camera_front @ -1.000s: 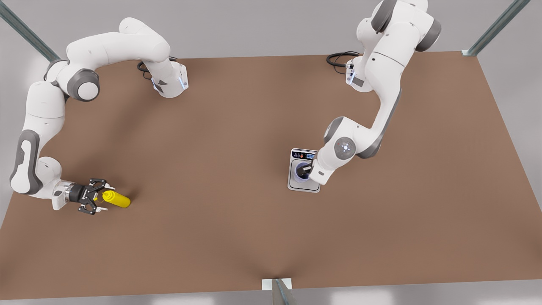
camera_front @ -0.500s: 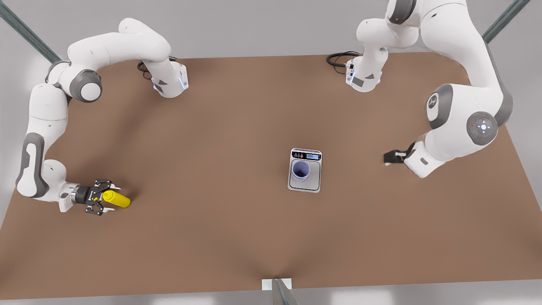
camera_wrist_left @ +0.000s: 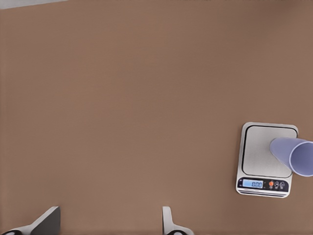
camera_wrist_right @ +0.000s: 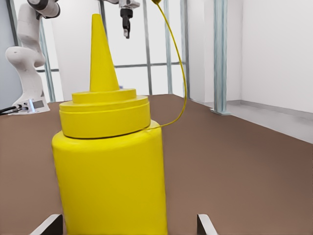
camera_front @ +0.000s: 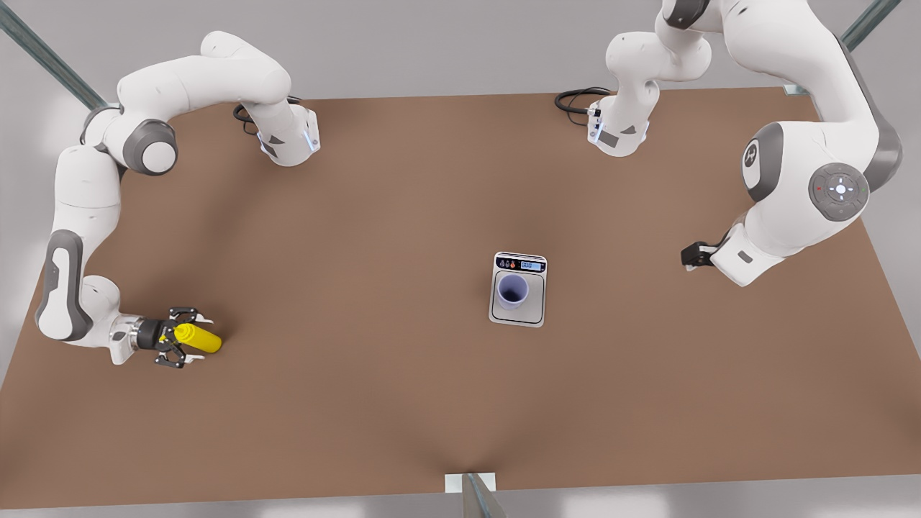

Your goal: Move cup to the weight, pick up sauce bottle, pour sauce

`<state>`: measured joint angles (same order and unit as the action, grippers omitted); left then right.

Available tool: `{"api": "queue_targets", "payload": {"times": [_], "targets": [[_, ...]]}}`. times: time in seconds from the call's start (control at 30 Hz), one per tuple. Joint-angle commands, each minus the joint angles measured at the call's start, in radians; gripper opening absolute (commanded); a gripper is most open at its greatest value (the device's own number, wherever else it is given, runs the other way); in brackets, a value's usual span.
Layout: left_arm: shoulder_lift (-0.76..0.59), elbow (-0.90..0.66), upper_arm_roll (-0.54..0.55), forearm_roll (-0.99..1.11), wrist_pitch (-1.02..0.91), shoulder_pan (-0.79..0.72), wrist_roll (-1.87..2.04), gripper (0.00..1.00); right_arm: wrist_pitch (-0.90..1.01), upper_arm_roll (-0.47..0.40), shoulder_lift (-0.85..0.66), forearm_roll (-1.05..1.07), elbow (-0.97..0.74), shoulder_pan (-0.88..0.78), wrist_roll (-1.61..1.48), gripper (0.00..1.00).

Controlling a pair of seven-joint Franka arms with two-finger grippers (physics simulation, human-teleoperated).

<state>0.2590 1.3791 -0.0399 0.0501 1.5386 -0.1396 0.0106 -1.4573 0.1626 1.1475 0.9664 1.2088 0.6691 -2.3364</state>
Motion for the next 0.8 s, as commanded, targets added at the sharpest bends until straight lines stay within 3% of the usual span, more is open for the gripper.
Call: {"api": "queue_targets", "payload": {"times": [0.0, 0.07, 0.13, 0.17, 0.27, 0.57, 0.77], "targets": [[0.000, 0.000, 0.000, 0.004, -0.002, 0.000, 0.000, 1.00, 0.000, 0.000, 0.000, 0.000, -0.002, 0.000, 0.000, 1.00], [0.000, 0.000, 0.000, 0.004, 0.000, 0.000, -0.001, 1.00, -0.003, 0.000, 0.000, 0.000, 0.000, -0.006, 0.002, 0.82], [0.002, 0.000, 0.000, 0.004, -0.002, 0.000, -0.001, 1.00, -0.005, 0.000, 0.000, 0.000, 0.000, -0.008, 0.002, 0.73], [0.002, 0.000, 0.000, 0.004, -0.002, 0.000, -0.001, 1.00, -0.005, 0.000, -0.002, 0.000, 0.000, -0.013, 0.006, 0.62], [0.006, 0.000, 0.000, 0.004, -0.002, 0.000, -0.001, 1.00, -0.005, -0.001, -0.002, 0.000, 0.000, -0.013, 0.020, 0.53], [0.009, 0.000, 0.000, 0.004, 0.000, 0.002, -0.001, 1.00, -0.005, 0.000, -0.011, -0.012, -0.002, -0.014, 0.019, 0.50], [0.009, 0.000, 0.000, 0.004, 0.000, 0.002, -0.003, 1.00, -0.018, 0.006, -0.098, -0.046, 0.009, -0.025, 0.098, 0.50]]}}
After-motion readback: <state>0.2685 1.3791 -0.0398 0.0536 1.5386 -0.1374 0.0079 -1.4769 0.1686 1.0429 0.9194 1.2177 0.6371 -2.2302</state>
